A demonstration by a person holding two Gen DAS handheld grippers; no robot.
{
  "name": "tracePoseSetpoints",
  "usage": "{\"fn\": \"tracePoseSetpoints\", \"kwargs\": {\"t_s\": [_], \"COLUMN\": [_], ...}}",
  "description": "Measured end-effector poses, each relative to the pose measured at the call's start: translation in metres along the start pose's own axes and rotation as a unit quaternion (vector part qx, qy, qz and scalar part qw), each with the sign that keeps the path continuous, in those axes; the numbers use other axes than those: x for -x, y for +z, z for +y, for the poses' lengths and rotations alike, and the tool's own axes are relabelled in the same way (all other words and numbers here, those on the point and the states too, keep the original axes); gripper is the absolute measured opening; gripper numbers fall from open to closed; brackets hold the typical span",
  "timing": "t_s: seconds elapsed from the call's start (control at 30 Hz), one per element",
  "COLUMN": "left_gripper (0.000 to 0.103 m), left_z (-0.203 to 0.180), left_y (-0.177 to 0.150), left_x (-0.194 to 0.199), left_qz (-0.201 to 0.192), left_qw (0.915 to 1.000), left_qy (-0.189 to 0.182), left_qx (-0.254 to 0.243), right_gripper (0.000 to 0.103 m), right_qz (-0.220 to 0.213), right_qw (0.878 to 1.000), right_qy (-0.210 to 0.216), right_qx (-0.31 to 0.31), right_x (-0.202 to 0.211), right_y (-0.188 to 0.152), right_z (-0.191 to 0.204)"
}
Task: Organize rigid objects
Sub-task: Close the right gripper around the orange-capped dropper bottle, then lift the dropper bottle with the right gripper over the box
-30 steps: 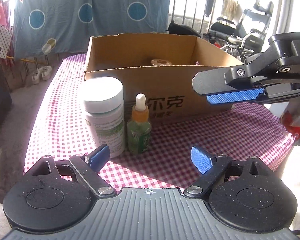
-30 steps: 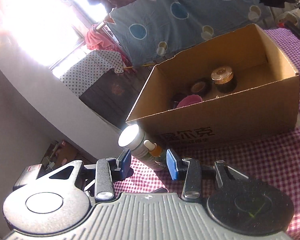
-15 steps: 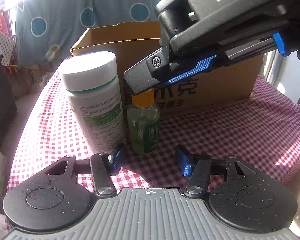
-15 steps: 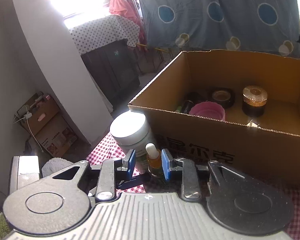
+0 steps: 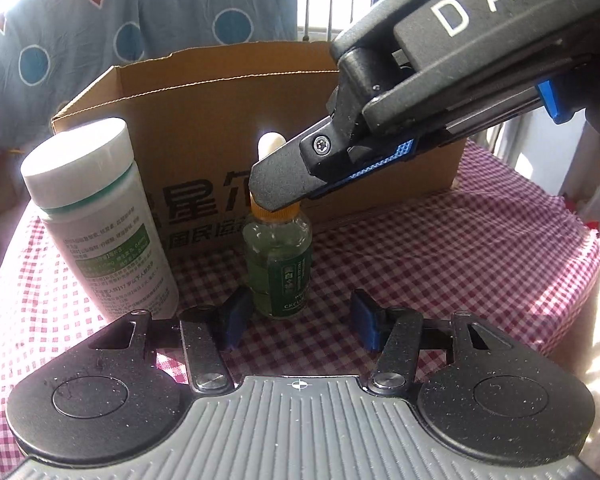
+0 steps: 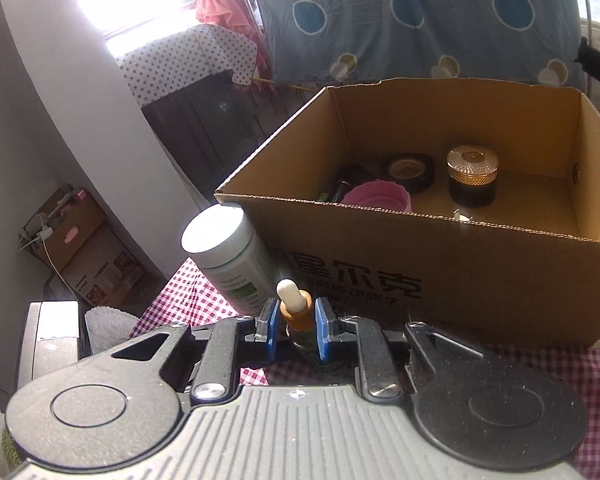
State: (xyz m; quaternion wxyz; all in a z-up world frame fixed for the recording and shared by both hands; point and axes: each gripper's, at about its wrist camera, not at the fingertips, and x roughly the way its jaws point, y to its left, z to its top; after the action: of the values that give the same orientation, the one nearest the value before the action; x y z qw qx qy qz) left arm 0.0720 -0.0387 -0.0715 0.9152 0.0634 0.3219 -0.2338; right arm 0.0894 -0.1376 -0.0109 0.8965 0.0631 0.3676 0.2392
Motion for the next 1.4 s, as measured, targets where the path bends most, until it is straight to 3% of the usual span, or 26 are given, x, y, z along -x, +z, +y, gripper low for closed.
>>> {"fn": "tracePoseSetpoints", "kwargs": {"t_s": [0.17,0.4,0.57,0.87,1.13,1.4], "left_gripper": [0.055,0.055,0.052,0.031,0.031,0.031], "left_z": [-0.01,0.0,-0.006,-0.012,-0.021,-0.031], "left_y": [0.002,0.008,0.012,0.014,0.018,0.033], "left_x": [0.004,0.006,-0.004,-0.02,-0.023,0.002], "left_qz": [0.0,0.01,0.002,-0.002,0.003,-0.018], "left_qw": [0.9997,0.9999,0.9999,1.0,0.9999,0.9995], "left_qy": [-0.023,0.013,0.015,0.006,0.013,0.017], "left_qx": [-0.01,0.002,-0.007,-0.003,-0.004,-0.019], "right_gripper": [0.021,0.022,0.022,0.023,0.021,0.02], "right_qz": [-0.004,-0.01,-0.009,-0.007,-0.011,-0.042], "right_qw": [1.0,1.0,1.0,1.0,1.0,0.999], "right_qy": [-0.011,-0.01,-0.006,-0.015,-0.017,-0.018], "right_qx": [-0.021,-0.01,0.0,0.019,0.009,0.018], "right_x": [0.014,0.018,0.013,0.006,0.009,0.042], "right_y": [-0.005,-0.001,0.003,0.003,0.001,0.008], "right_z": [-0.014,-0.014,-0.01,-0.008,-0.011,0.0]}}
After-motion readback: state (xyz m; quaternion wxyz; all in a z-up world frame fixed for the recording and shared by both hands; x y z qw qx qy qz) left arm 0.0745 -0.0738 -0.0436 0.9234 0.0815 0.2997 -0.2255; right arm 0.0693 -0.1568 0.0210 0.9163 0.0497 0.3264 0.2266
